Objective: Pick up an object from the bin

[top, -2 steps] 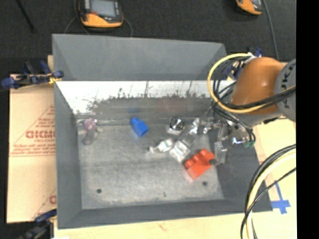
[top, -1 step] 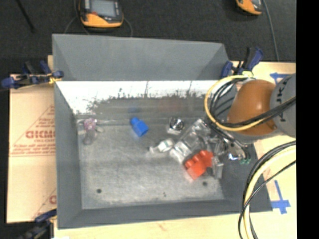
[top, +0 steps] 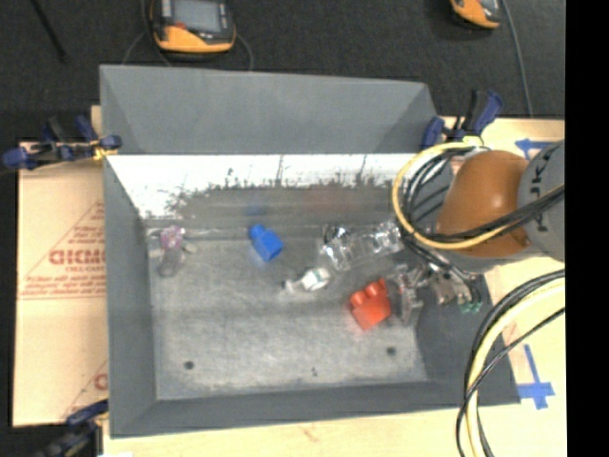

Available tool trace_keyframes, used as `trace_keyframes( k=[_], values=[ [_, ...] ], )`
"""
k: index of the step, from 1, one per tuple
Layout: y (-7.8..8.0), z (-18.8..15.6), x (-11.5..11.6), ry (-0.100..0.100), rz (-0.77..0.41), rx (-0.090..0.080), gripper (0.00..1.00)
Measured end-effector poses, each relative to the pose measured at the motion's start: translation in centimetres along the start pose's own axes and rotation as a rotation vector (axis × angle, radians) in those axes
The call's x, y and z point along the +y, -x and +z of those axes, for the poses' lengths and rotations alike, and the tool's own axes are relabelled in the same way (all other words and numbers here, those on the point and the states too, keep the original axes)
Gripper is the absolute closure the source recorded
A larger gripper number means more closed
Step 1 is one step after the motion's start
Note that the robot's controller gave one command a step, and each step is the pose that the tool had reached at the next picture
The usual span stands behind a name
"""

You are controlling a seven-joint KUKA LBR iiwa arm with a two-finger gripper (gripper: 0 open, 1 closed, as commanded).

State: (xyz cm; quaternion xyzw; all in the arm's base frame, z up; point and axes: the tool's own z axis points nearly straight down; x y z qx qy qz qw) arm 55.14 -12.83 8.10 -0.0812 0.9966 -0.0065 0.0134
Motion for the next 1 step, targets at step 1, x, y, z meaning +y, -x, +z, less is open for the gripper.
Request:
trace_keyframes(
  k=[1],
  values=[
    [6.50, 0.47, -2.06, 0.019, -0.302, 0.031, 1.00]
  ],
)
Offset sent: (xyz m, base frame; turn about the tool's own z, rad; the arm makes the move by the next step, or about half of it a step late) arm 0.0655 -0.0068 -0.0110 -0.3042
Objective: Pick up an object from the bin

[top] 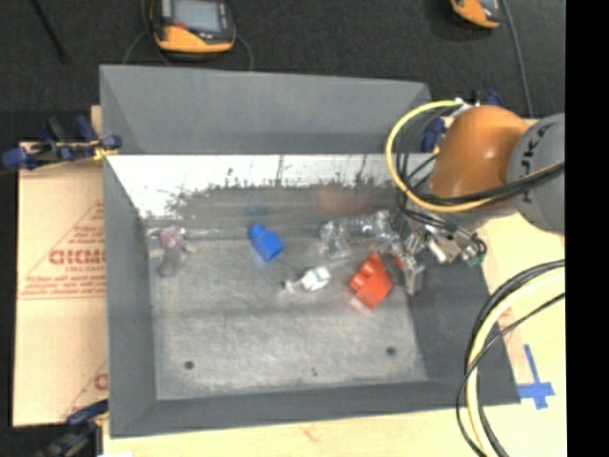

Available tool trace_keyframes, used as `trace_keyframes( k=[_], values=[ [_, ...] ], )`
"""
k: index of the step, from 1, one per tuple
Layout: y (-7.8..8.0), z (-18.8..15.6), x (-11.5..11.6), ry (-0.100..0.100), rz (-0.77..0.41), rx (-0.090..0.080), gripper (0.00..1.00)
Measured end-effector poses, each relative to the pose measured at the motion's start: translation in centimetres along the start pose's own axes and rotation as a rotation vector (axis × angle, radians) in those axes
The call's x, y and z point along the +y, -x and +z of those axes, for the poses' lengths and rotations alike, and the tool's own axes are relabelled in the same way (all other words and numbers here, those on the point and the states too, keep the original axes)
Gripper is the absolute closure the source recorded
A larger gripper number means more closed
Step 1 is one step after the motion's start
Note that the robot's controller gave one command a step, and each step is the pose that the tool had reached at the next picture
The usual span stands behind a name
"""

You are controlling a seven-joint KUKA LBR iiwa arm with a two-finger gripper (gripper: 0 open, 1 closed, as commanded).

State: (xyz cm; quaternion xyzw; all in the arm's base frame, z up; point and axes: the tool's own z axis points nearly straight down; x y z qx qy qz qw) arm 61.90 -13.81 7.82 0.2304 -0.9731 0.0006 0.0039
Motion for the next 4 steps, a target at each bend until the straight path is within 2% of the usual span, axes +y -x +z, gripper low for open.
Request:
trace_keyframes(
  k=[1, 2, 3, 4],
  values=[
    [-2.1, -0.2, 2.6, -0.023, -0.141, -0.028, 1.00],
    [-2.3, -1.6, 1.2, -0.008, -0.309, -0.013, 1.00],
    [-2.3, -1.5, 1.3, -0.005, -0.308, -0.012, 0.00],
    [-0.5, 0.7, 5.7, 0.003, -0.281, 0.004, 0.00]
  ],
)
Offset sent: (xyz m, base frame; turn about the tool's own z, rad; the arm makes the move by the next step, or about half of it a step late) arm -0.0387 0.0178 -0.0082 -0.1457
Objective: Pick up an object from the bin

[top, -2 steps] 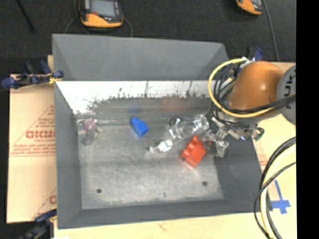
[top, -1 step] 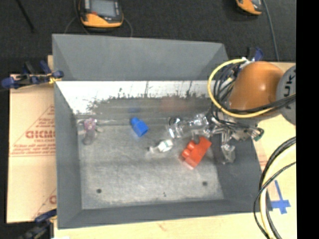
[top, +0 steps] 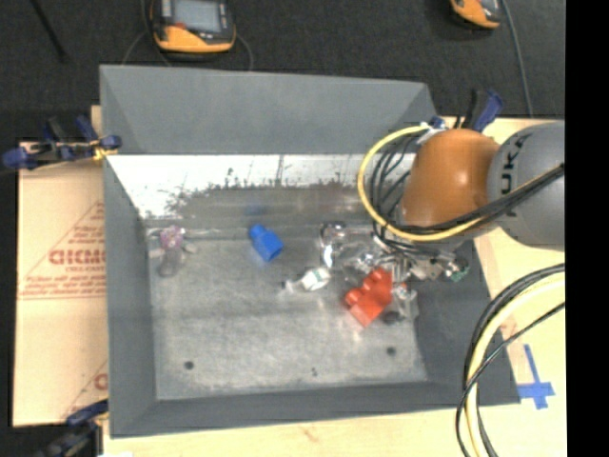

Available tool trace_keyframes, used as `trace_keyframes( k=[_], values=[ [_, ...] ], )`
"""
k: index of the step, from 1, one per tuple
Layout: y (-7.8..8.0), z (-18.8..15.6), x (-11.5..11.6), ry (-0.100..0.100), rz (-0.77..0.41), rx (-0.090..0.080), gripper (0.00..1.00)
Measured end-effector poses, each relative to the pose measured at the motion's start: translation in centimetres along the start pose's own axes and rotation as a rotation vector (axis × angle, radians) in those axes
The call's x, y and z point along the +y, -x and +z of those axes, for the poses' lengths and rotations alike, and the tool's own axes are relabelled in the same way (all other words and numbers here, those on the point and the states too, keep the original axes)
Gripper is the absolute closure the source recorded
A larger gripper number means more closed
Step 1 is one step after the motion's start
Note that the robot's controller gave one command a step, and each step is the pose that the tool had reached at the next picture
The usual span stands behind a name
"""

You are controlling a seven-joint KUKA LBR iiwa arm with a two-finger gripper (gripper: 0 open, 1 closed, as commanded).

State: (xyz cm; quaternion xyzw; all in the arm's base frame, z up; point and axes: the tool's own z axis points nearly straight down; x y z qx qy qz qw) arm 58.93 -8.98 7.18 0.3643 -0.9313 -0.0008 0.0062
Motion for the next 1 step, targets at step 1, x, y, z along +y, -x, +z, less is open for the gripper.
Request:
trace_keyframes(
  k=[1],
  values=[
    [0.25, -0.32, -0.29, -0.009, 0.004, -0.013, 1.00]
  ],
)
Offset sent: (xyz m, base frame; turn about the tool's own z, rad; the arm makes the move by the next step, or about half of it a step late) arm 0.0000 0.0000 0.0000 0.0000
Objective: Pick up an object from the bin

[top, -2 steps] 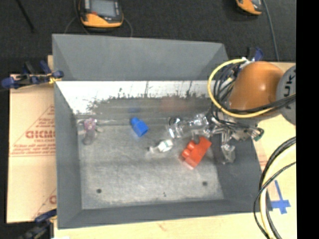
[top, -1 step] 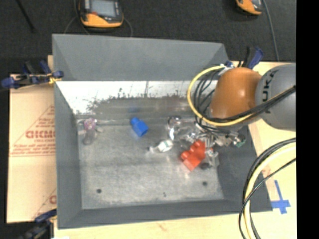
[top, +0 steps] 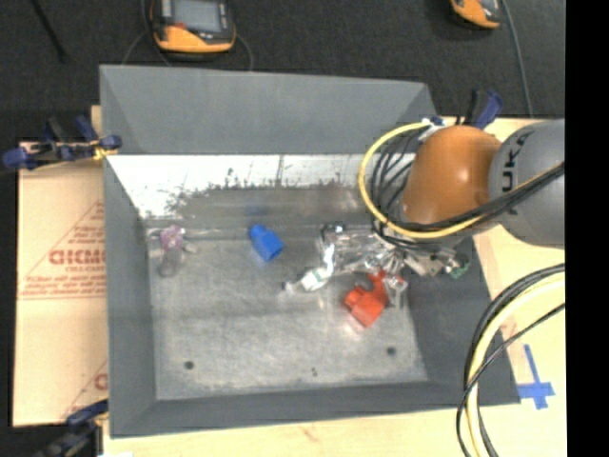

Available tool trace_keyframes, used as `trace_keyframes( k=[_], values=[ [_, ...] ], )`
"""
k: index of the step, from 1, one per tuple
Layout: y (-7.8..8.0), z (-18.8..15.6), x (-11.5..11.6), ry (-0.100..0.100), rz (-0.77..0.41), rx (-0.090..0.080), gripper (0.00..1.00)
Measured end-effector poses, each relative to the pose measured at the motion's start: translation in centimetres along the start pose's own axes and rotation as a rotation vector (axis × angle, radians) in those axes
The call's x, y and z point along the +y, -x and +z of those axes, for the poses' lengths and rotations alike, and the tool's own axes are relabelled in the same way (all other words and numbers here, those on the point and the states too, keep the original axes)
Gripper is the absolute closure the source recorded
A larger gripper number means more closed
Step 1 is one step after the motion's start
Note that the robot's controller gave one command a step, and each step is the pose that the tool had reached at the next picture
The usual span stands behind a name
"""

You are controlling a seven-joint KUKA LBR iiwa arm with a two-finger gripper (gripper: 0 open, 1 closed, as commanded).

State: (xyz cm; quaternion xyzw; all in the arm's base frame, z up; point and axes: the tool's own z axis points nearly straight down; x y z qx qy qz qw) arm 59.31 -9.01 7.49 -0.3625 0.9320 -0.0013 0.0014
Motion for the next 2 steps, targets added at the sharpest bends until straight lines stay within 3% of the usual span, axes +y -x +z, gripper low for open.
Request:
trace_keyframes(
  k=[1, 2],
  values=[
    [-2.0, -5.3, -3.3, -0.001, -0.535, 0.000, 1.00],
    [-4.0, -15.1, -2.4, -0.001, -0.936, -0.002, 1.00]
  ],
)
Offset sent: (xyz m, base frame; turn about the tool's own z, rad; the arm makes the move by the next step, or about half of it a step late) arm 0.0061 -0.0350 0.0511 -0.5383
